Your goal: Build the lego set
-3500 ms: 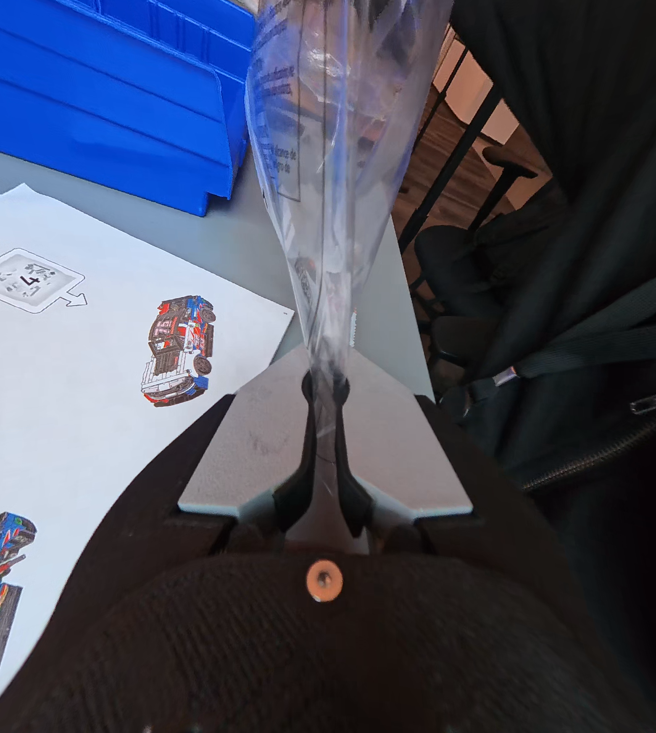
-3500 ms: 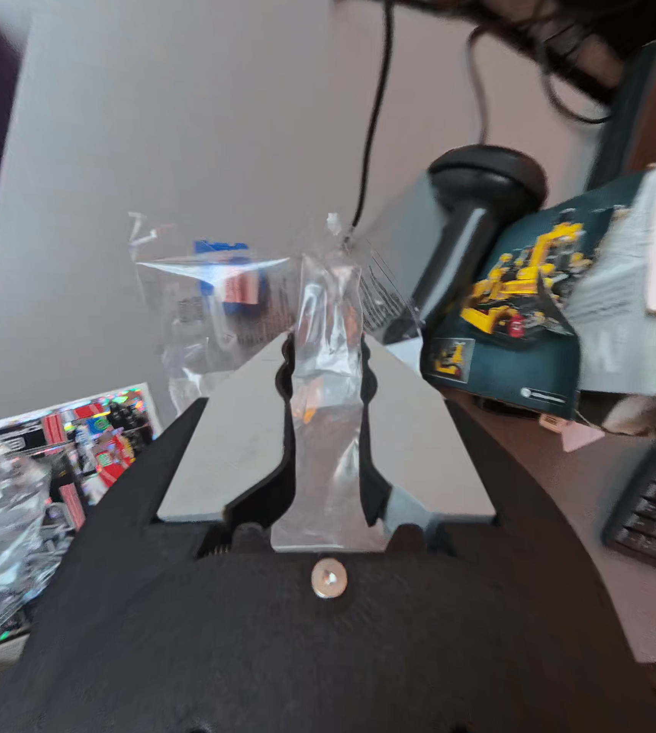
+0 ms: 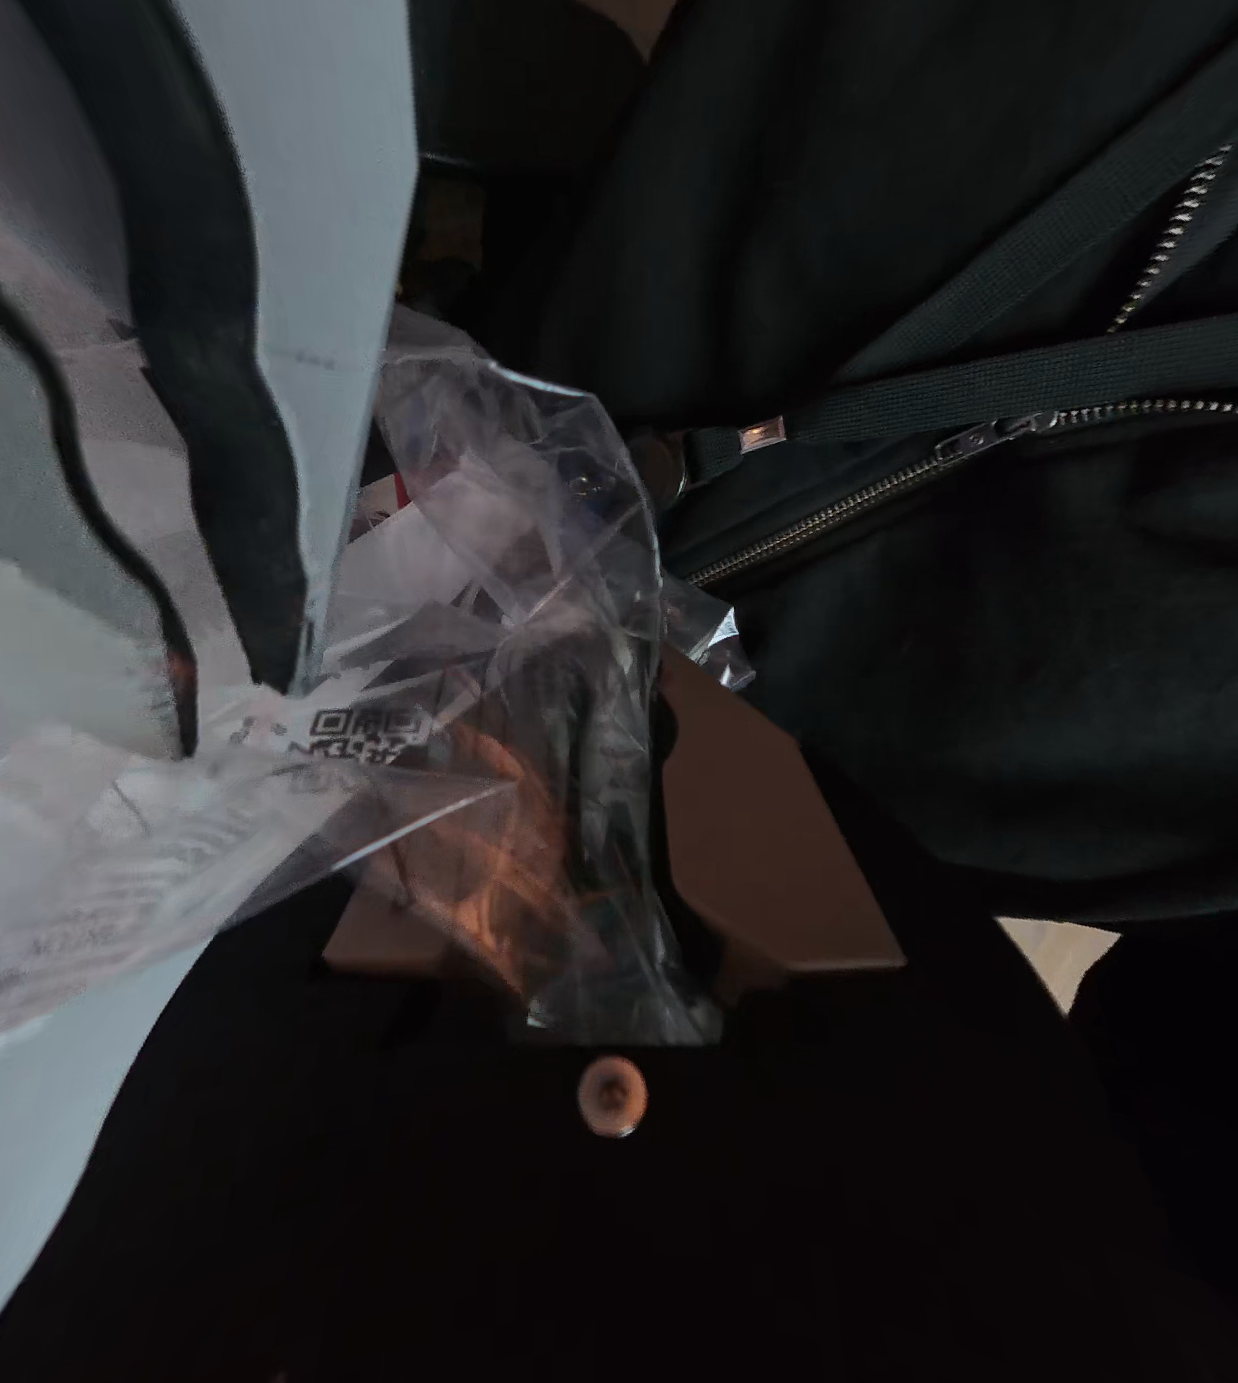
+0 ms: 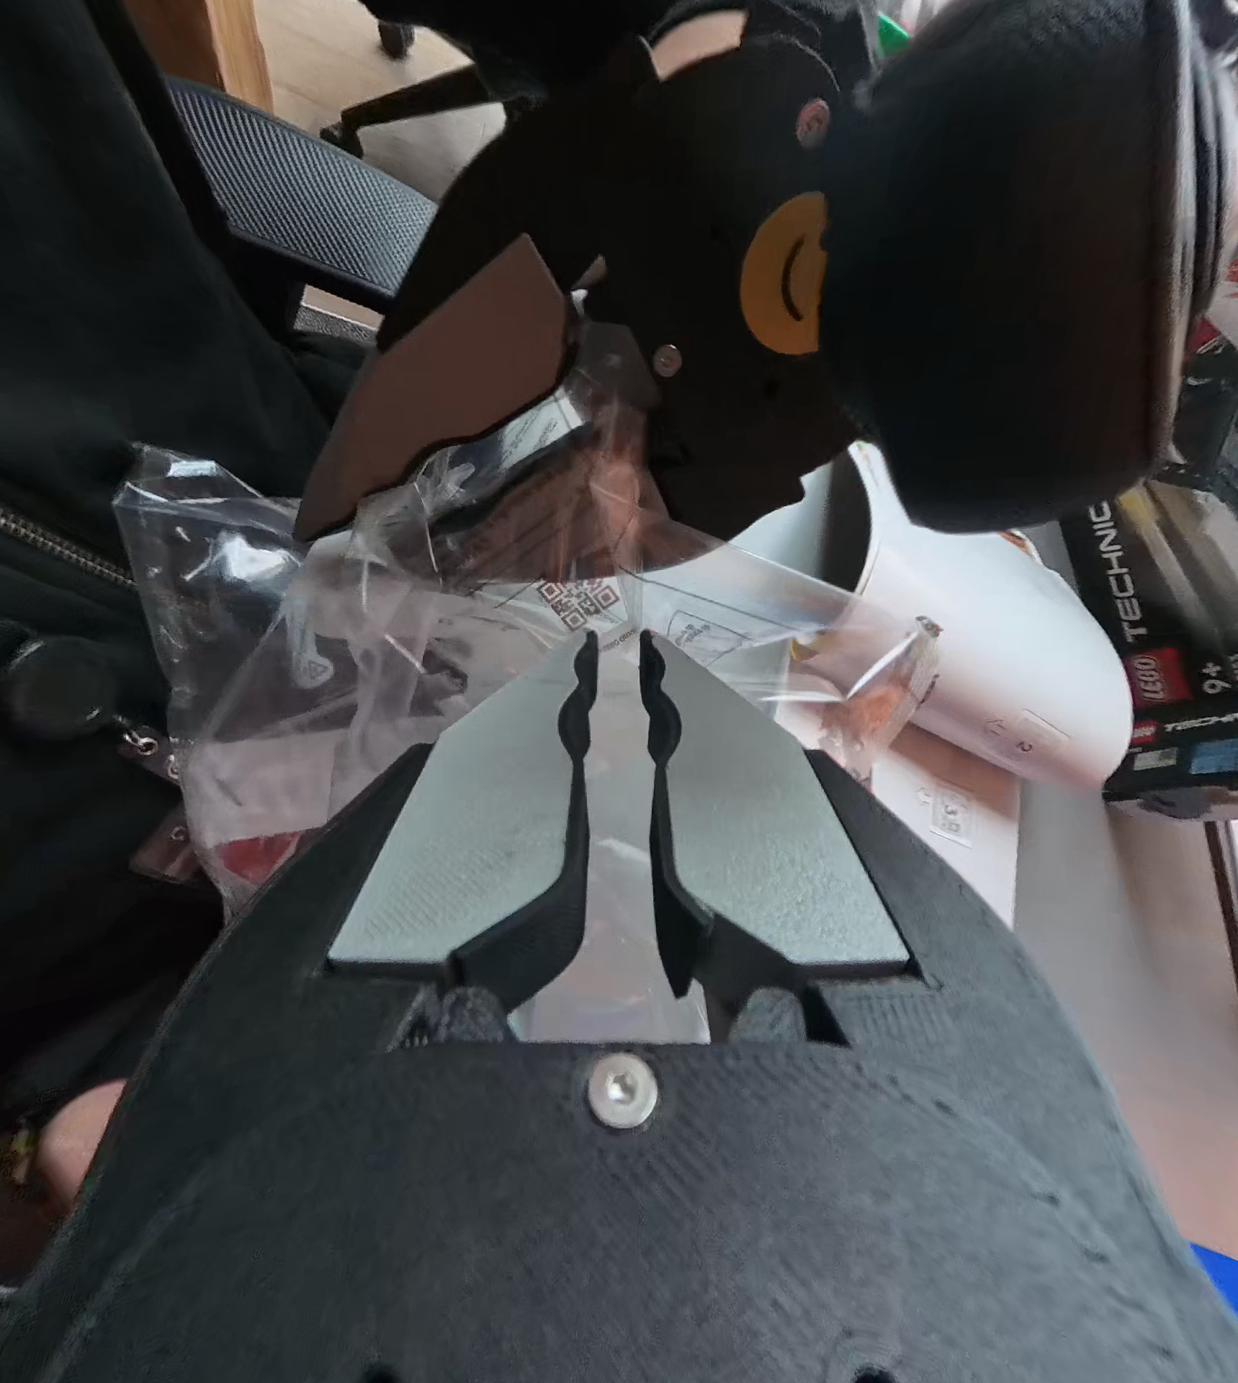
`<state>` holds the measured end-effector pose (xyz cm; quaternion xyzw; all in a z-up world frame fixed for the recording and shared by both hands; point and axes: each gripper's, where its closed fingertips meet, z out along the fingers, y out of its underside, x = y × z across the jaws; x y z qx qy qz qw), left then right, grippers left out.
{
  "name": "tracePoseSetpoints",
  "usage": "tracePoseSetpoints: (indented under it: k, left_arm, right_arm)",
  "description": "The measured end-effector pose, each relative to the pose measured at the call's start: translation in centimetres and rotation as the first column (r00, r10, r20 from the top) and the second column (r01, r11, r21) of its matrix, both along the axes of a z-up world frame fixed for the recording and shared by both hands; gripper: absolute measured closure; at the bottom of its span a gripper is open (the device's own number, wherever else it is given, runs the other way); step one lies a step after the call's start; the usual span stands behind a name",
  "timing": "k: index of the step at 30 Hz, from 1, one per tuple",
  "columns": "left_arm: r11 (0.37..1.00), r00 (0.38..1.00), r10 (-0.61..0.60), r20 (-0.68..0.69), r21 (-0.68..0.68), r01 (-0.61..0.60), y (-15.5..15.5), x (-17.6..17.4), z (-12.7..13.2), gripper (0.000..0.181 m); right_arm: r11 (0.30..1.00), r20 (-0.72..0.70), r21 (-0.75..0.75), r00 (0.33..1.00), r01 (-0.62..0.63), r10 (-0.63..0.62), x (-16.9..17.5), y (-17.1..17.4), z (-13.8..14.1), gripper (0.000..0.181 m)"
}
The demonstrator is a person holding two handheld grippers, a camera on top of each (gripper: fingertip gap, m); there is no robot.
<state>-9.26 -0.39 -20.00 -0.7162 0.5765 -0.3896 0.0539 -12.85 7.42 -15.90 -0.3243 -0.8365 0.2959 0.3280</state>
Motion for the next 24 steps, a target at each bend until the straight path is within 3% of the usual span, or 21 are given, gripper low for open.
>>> tracePoseSetpoints:
  k: [1, 2, 4, 6, 8, 10, 11, 14, 20, 24]
  left_arm:
    - [1.0, 1.0, 0.013, 0.009, -0.007, -0.013, 0.1, -0.1, 0.0, 0.172]
    - [0.999, 0.999, 0.032, 0.015, -0.018, -0.031, 0.3, -0.3, -0.2, 0.173]
    - [0.997, 0.998, 0.055, 0.042, -0.052, -0.053, 0.5, -0.5, -0.2, 0.173]
    - [0.994, 0.995, 0.077, 0.056, -0.077, -0.072, 0.8, -0.5, -0.3, 0.173]
    - [0.994, 0.994, 0.077, 0.073, -0.088, -0.071, 0.9, -0.3, -0.1, 0.173]
    - [0.995, 0.994, 0.07, 0.087, -0.083, -0.062, 0.8, -0.1, 0.2, 0.173]
    - [0.995, 0.994, 0.067, 0.089, -0.08, -0.06, 0.8, 0.0, 0.3, 0.172]
    - [0.994, 0.993, 0.069, 0.1, -0.087, -0.061, 0.7, 0.3, 0.4, 0.172]
    - [0.994, 0.994, 0.06, 0.091, -0.094, -0.051, 0.0, 0.3, 0.5, 0.174]
    - [0.994, 0.997, 0.062, 0.045, -0.089, -0.058, -0.6, 0.0, -0.3, 0.169]
  right_arm:
    - [1.0, -0.002, 0.023, 1.0, -0.014, 0.014, 0.3, 0.1, 0.2, 0.171]
    - [0.998, 0.012, 0.037, 0.999, -0.045, 0.045, 0.9, 0.3, 0.7, 0.166]
    - [0.996, -0.006, -0.062, 0.998, -0.066, 0.066, 1.7, 0.4, 3.1, 0.127]
    - [0.965, 0.018, -0.223, 0.989, -0.137, 0.144, 3.0, -0.9, 4.8, 0.123]
    - [0.931, 0.115, -0.308, 0.964, -0.196, 0.241, 4.4, -2.6, 4.6, 0.121]
    - [0.964, 0.154, -0.223, 0.971, -0.146, 0.183, 3.9, -2.0, 3.2, 0.08]
    - [0.985, 0.122, -0.127, 0.984, -0.113, 0.128, 3.0, -1.1, 2.6, 0.071]
    - [0.991, 0.058, 0.034, 0.991, -0.126, 0.124, 2.3, -0.9, 1.5, 0.077]
    - [0.941, 0.245, 0.263, 0.958, -0.214, 0.15, 2.5, -1.9, -4.4, 0.091]
    - [0.916, 0.24, 0.302, 0.951, -0.263, 0.194, 2.7, -2.6, -4.3, 0.139]
